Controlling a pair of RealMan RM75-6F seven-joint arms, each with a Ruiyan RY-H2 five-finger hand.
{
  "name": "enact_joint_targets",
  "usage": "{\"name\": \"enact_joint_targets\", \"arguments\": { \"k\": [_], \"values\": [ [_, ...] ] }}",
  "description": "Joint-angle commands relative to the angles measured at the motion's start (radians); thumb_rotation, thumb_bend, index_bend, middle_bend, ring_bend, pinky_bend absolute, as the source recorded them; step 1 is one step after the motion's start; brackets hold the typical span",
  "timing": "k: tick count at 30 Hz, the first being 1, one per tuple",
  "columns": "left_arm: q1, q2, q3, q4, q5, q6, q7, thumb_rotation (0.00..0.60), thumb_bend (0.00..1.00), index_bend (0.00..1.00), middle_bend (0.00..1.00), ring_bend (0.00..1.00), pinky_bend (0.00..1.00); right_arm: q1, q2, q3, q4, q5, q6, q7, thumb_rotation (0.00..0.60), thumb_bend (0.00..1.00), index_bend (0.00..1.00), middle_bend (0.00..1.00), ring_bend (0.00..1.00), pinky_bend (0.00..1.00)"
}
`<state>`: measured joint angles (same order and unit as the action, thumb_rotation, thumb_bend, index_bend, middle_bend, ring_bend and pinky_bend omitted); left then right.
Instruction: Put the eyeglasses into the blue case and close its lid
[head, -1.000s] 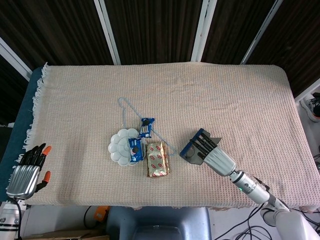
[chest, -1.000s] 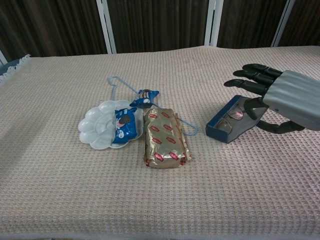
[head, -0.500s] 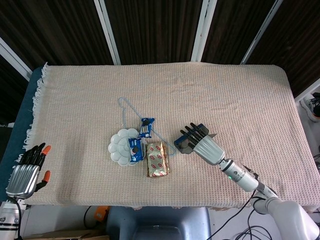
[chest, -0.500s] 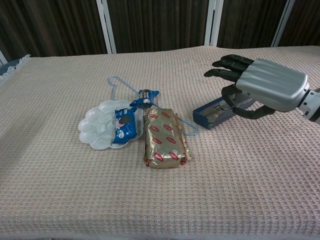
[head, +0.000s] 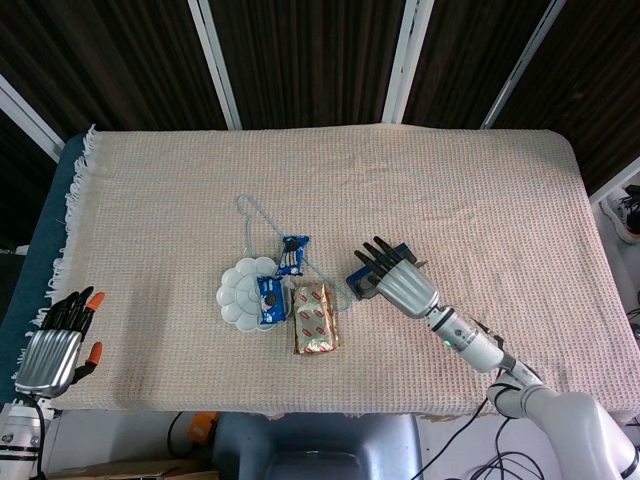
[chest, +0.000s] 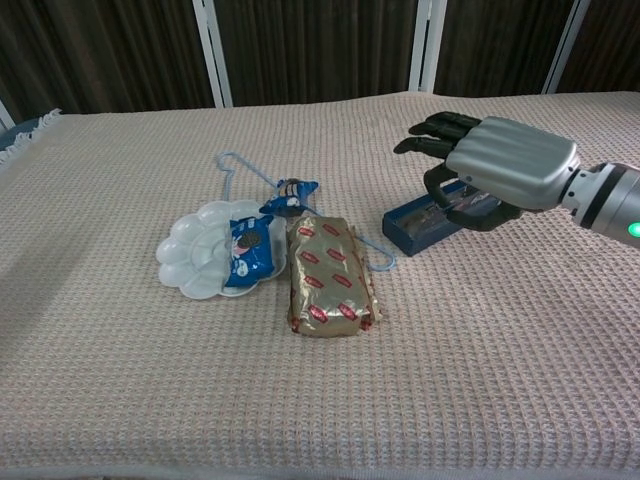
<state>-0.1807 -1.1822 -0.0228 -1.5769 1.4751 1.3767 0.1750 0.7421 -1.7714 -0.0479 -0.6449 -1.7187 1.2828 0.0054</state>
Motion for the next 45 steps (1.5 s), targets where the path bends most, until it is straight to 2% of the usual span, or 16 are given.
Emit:
{"name": "enact_joint_targets", "arguments": {
  "k": [1, 19, 22, 24, 26, 30, 35, 39, 43, 45],
  "values": [
    [0.0, 0.0, -0.001, 0.0, -0.002, 0.0, 0.0, 0.6, 0.45, 0.0, 0.0, 0.0, 0.13, 0.014, 0.001, 0.013, -0.008, 0.009, -0.016, -0.002, 0.6, 0.59, 0.81, 0.21, 0.04, 0.0],
    [-0.004, 0.001, -0.002, 0.002, -0.008, -0.008, -0.002, 0.6, 0.45, 0.0, 0.0, 0.0, 0.13, 0.081, -0.032, 0.065, 0.032, 0.064, -0.14, -0.018, 0.6, 0.59, 0.72, 0.21, 0.04, 0.0],
    [-0.004, 0.001, -0.001, 0.001, -0.006, -0.009, -0.001, 0.6, 0.45, 0.0, 0.0, 0.0, 0.13, 0.09, -0.039, 0.069, 0.044, 0.07, -0.157, -0.024, 0.6, 0.59, 0.57, 0.19, 0.04, 0.0],
    [-0.003, 0.001, -0.001, 0.001, -0.006, -0.007, -0.002, 0.6, 0.45, 0.0, 0.0, 0.0, 0.13, 0.095, -0.049, 0.075, 0.057, 0.08, -0.172, -0.042, 0.6, 0.59, 0.4, 0.15, 0.04, 0.0],
    [-0.003, 0.001, -0.001, 0.001, -0.006, -0.006, -0.001, 0.6, 0.45, 0.0, 0.0, 0.0, 0.13, 0.1, -0.061, 0.084, 0.07, 0.091, -0.185, -0.056, 0.6, 0.59, 0.28, 0.11, 0.02, 0.0],
    [-0.003, 0.002, 0.0, 0.001, -0.005, -0.006, 0.0, 0.6, 0.44, 0.0, 0.0, 0.0, 0.13, 0.116, -0.087, 0.108, 0.093, 0.119, -0.214, -0.075, 0.6, 0.55, 0.12, 0.06, 0.0, 0.0],
    [-0.003, 0.003, -0.002, 0.002, -0.007, -0.006, -0.006, 0.6, 0.45, 0.0, 0.0, 0.0, 0.13, 0.125, -0.103, 0.119, 0.113, 0.132, -0.224, -0.096, 0.6, 0.48, 0.11, 0.05, 0.0, 0.0],
    [-0.003, 0.004, -0.002, 0.004, -0.004, -0.004, -0.012, 0.6, 0.45, 0.0, 0.0, 0.0, 0.13, 0.117, -0.102, 0.132, 0.108, 0.14, -0.178, -0.103, 0.6, 0.43, 0.11, 0.05, 0.0, 0.0],
    [-0.001, 0.005, -0.002, 0.006, 0.001, 0.002, -0.019, 0.6, 0.45, 0.0, 0.0, 0.0, 0.13, 0.079, -0.054, 0.14, 0.045, 0.141, -0.089, -0.094, 0.6, 0.34, 0.11, 0.04, 0.0, 0.0],
    [-0.001, 0.006, -0.002, 0.006, 0.003, 0.005, -0.023, 0.6, 0.45, 0.0, 0.0, 0.0, 0.13, 0.044, -0.004, 0.141, -0.024, 0.144, -0.037, -0.104, 0.6, 0.31, 0.11, 0.04, 0.0, 0.0]
  ]
}}
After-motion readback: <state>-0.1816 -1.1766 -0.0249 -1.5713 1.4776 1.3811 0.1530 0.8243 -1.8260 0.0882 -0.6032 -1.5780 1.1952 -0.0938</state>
